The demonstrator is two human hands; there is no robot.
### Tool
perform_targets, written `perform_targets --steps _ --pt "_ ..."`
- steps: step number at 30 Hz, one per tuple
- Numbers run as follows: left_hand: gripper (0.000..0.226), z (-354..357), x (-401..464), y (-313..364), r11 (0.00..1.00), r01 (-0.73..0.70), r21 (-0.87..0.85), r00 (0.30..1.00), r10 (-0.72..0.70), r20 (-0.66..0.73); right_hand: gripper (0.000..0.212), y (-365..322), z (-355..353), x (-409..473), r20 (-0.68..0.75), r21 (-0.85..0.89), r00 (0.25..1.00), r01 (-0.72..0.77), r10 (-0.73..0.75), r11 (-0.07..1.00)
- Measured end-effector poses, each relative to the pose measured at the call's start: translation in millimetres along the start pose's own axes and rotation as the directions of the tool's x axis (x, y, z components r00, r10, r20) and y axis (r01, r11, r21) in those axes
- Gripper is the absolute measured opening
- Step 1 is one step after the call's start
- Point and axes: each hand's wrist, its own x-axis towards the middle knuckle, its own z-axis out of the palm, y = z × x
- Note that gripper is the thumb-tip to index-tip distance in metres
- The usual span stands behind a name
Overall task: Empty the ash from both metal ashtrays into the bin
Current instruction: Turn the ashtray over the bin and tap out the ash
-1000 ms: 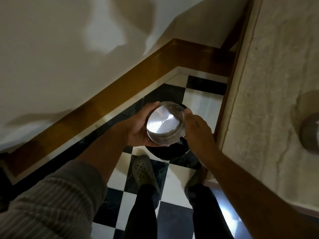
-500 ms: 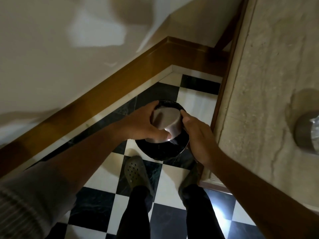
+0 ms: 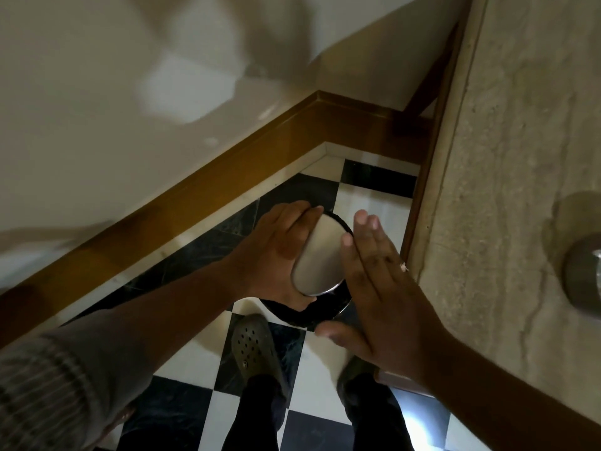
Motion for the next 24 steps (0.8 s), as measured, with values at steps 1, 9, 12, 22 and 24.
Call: perform_targets --steps 1,9,12,22,24 --pt "0.129 -1 1 1 1.000 0.003 0.000 1.000 -0.003 0.009 0.104 2 3 -1 0.089 -0.025 0.996 0.003 -0.001 1.000" --pt "0.126 4 5 -5 0.998 -0.024 0.056 0.997 0.020 0.072 0.116 7 13 2 0.267 -0.052 0.961 0.084 -0.068 0.995" --pt "0.124 3 6 -4 0.997 -0.031 0.067 0.997 0.026 0.075 0.119 9 13 3 0.296 -0.039 0.952 0.097 -0.081 0.994" --pt "0.126 9 7 -6 0.999 -0.008 0.036 0.998 0.005 0.064 0.133 5 16 6 0.327 -0.061 0.939 0.132 -0.105 0.989" --pt "0.126 9 4 -6 0.998 -0.024 0.057 0.997 0.020 0.073 0.139 5 17 4 0.369 -0.078 0.922 0.155 -0.116 0.985"
